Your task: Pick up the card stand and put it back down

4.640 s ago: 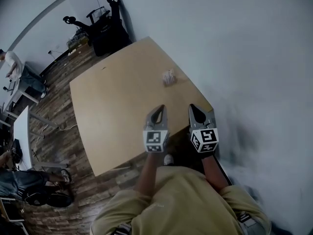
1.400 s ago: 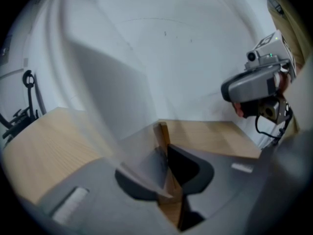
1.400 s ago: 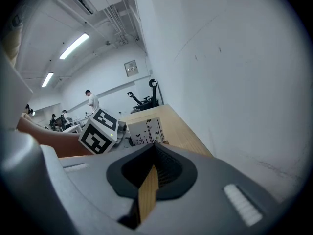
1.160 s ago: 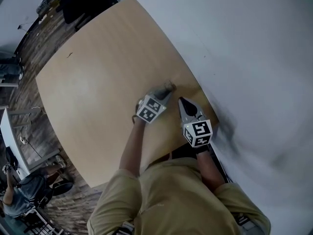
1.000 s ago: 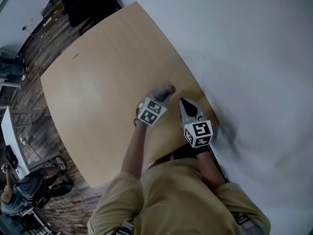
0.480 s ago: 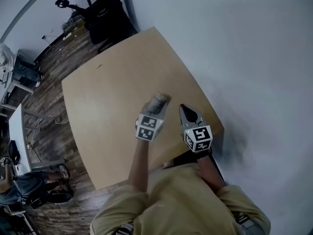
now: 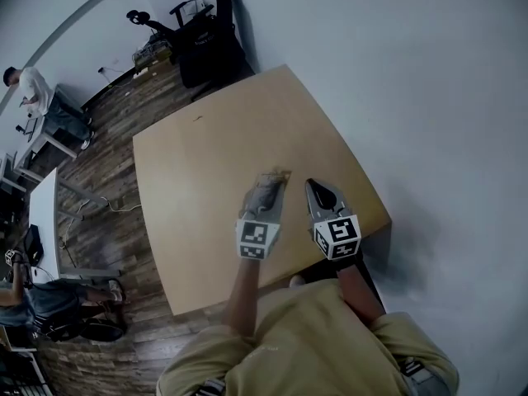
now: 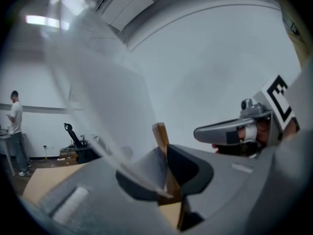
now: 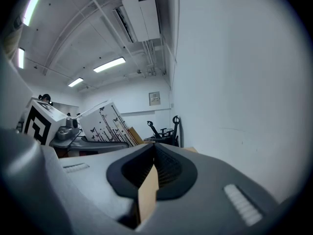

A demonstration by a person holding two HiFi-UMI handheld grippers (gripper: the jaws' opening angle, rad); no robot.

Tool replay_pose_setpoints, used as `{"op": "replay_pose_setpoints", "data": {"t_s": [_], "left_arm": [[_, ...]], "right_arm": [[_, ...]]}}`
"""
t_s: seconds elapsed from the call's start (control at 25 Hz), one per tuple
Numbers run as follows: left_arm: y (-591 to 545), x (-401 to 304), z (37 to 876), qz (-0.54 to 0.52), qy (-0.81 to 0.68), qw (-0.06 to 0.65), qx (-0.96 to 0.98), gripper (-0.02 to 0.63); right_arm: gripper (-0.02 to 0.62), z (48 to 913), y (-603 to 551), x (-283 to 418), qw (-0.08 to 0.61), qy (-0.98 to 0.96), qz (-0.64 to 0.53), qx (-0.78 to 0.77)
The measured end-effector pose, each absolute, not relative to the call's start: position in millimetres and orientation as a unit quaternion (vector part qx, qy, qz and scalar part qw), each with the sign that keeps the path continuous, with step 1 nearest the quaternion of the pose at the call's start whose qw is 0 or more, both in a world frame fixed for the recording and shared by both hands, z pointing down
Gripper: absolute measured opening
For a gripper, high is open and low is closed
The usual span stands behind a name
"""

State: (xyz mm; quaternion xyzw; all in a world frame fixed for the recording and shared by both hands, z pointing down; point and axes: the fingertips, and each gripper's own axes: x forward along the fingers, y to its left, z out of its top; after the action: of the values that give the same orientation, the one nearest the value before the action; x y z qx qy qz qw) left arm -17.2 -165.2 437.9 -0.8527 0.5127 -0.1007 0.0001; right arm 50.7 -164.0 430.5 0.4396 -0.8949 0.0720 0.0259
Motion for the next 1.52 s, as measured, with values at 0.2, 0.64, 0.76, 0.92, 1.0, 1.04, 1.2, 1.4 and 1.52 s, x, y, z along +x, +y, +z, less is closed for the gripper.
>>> {"op": "replay_pose_setpoints", "data": {"t_s": [0.2,0.64,0.76,0.92,1.0,1.04,1.2,1.4,1.52], "left_arm": [[-141,-33,420,-0.083,0.525,0.009,-0.847,0.056],[-89,-68,396,-0.053,0.579,0.02,-0.813,0.054],[-82,-85,395,-0.054,0.612,0.015,-0.789,0.053],[-72,-114,386,-0.049,0.664,0.005,-0.746,0.051],[-67,-127,382,-0.053,0.688,0.003,-0.724,0.051],[-65,-130,380,-0.055,0.699,0.002,-0.713,0.051],[-55,-144,375,-0.059,0.752,-0.003,-0.657,0.051],[-31,-165,379,-0.067,0.799,-0.011,-0.597,0.051],[-12,-170,379,-0.071,0.817,-0.016,-0.572,0.051]], "right_arm": [[0.005,409,-146,40,0.014,-0.899,0.055,0.435],[0.005,397,-105,0,0.037,-0.925,0.031,0.378],[0.005,397,-98,-21,0.043,-0.941,0.031,0.335],[0.005,391,-93,-56,0.047,-0.96,0.034,0.274],[0.005,386,-92,-69,0.042,-0.968,0.037,0.244],[0.005,384,-93,-73,0.04,-0.972,0.037,0.229],[0.005,378,-98,-88,0.034,-0.985,0.041,0.164],[0.005,375,-88,-113,0.023,-0.994,0.048,0.098],[0.005,374,-75,-122,0.017,-0.996,0.056,0.07]]}}
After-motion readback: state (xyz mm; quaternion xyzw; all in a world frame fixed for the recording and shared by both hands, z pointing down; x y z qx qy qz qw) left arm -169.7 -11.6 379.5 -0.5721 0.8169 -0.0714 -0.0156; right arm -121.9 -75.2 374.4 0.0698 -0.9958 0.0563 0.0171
